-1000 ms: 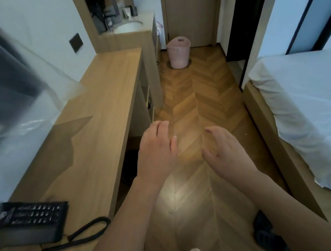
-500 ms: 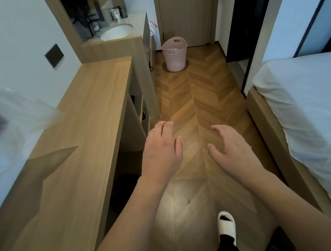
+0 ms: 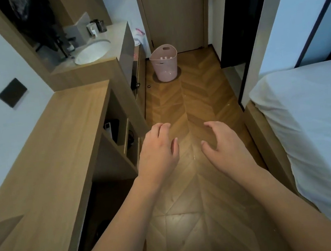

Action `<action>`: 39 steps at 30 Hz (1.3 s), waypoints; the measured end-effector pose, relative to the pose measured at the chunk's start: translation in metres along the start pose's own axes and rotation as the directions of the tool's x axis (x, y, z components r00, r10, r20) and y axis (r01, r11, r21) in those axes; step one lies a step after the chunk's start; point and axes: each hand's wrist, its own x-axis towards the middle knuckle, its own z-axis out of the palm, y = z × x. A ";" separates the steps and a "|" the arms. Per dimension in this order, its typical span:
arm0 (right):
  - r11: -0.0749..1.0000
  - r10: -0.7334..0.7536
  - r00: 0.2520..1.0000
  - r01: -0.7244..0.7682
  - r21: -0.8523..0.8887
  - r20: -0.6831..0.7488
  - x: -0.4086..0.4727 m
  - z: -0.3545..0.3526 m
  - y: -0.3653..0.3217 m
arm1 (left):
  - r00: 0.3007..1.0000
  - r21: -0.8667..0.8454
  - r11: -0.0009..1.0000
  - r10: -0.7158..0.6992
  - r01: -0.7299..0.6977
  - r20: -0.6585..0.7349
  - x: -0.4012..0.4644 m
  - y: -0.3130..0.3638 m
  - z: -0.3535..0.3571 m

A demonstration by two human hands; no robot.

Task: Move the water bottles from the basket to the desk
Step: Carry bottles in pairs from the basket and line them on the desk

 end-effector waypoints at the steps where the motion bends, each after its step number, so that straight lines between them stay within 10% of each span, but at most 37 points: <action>1: 1.000 0.007 1.000 -0.007 0.005 0.005 0.015 -0.001 0.006 | 1.000 -0.003 1.000 -0.002 0.002 0.007 0.014 0.000 0.006; 39: 0.998 0.041 0.997 -0.044 0.045 0.066 0.897 -0.036 0.185 | 0.996 -0.063 0.996 -0.067 0.064 -0.056 0.867 -0.086 0.253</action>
